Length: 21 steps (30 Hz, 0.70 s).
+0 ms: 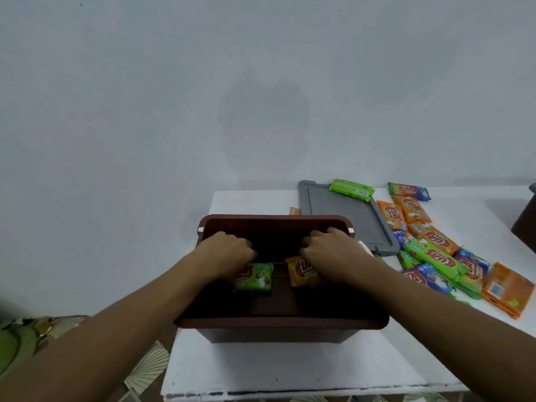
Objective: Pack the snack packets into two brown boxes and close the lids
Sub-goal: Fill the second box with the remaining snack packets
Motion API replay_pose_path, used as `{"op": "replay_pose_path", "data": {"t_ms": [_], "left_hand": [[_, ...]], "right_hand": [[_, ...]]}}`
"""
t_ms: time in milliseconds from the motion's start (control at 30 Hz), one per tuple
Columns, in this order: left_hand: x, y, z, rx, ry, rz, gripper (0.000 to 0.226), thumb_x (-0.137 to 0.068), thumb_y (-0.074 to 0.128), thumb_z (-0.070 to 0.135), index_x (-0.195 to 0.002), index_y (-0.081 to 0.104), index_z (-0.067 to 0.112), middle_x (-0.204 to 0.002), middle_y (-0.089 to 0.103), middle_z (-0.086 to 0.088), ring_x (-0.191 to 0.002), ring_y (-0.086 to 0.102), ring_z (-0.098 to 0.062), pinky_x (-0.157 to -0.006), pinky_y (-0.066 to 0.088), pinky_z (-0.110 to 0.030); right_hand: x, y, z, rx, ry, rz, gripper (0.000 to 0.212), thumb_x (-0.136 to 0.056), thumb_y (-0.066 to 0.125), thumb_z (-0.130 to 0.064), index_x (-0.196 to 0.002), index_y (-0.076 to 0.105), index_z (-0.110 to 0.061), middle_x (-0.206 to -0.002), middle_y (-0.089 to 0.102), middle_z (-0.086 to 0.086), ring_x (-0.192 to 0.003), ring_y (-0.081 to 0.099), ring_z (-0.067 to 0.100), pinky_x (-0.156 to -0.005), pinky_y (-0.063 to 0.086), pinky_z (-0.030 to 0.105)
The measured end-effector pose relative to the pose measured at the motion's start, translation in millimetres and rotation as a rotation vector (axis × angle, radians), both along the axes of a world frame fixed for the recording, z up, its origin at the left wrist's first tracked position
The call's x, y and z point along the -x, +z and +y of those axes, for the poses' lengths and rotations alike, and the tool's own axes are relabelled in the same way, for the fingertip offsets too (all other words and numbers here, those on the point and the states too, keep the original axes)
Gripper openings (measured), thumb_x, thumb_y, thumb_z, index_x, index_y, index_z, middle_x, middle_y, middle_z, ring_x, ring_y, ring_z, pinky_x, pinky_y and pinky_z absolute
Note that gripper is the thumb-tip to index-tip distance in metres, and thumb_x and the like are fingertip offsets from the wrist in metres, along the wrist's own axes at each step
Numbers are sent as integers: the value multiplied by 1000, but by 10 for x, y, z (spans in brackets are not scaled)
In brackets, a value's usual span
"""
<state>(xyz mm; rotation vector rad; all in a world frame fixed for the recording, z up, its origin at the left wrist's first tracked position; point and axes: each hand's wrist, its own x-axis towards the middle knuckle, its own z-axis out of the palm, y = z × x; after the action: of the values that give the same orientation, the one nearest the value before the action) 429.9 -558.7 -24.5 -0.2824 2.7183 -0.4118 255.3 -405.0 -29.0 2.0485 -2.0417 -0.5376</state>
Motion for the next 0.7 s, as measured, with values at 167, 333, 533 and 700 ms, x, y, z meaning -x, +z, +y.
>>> {"op": "replay_pose_path", "data": {"t_ms": [167,333,533,700], "left_hand": [[3,-49,2,0,-70,47,65,-80,72,40,-137,45,23,-124,54,-3,-106,59,-27,-74,48,-38],[40,-99,46,-115,-105,50,63,-86,67,38,-142,39,27,-127,53,-2,-107,59,-26,-69,41,-33],[43,-108,2,-135,-93,55,52,-89,62,37,-137,46,26,-126,54,-3,-106,59,-27,-77,52,-39],[43,-120,-22,-83,-68,55,53,-89,62,39,-138,44,28,-126,54,-2,-104,61,-28,-69,42,-34]], "right_hand": [[-31,11,-15,58,45,17,30,-92,58,-36,-114,65,-18,-118,59,6,-103,56,25,-80,46,38],[-54,51,-16,-124,25,-16,24,-97,55,-27,-113,63,-13,-107,67,6,-92,66,24,-71,48,34],[122,468,-93,533,-16,-360,23,-89,51,-48,-84,53,-26,-75,61,-8,-67,58,17,-52,42,30],[237,288,-148,284,-8,-360,26,-83,57,-55,-78,54,-30,-73,56,-13,-70,56,12,-54,35,27]]}}
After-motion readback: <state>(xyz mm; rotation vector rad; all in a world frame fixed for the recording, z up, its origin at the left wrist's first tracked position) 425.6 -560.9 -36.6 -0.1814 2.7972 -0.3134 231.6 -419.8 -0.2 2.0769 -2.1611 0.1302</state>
